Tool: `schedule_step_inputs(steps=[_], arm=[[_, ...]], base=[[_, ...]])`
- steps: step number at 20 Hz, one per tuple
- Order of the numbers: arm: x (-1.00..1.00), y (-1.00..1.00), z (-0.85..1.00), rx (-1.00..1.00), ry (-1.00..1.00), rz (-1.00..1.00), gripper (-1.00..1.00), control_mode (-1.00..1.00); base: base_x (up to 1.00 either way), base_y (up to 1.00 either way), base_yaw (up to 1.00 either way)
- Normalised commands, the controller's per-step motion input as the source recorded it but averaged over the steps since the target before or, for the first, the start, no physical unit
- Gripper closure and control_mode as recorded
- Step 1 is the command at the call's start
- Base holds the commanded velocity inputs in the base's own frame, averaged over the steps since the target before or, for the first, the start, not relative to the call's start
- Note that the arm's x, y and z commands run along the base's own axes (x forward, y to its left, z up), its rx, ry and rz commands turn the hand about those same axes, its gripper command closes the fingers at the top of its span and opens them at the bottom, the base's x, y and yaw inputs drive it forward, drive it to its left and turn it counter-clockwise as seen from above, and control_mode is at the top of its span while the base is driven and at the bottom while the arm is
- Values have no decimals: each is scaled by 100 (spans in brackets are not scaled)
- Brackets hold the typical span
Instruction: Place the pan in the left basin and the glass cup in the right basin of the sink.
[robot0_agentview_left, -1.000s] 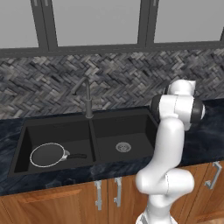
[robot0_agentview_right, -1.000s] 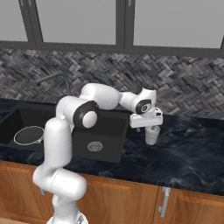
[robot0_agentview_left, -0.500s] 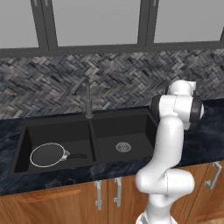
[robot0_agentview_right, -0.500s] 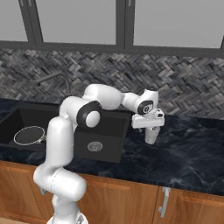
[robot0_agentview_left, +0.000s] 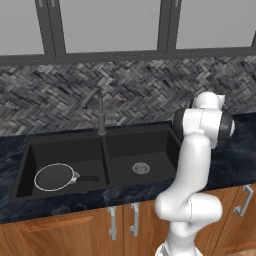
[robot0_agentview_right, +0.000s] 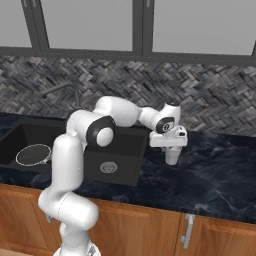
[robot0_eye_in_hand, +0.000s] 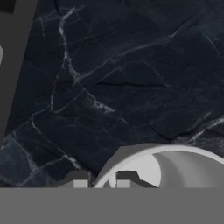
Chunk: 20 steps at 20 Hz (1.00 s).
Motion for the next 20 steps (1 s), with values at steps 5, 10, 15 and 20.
schedule_step_inputs(steps=[5, 10, 15, 20], arm=[[-13, 32, -6, -1, -8, 0, 100, -100], [-5, 42, 11, 0, -5, 1, 100, -100], [-1, 46, 20, 0, -1, 3, 100, -100], [0, 48, 22, 0, 0, 5, 100, -100]], base=[[0, 0, 0], [0, 0, 0], [0, 0, 0], [0, 0, 0]])
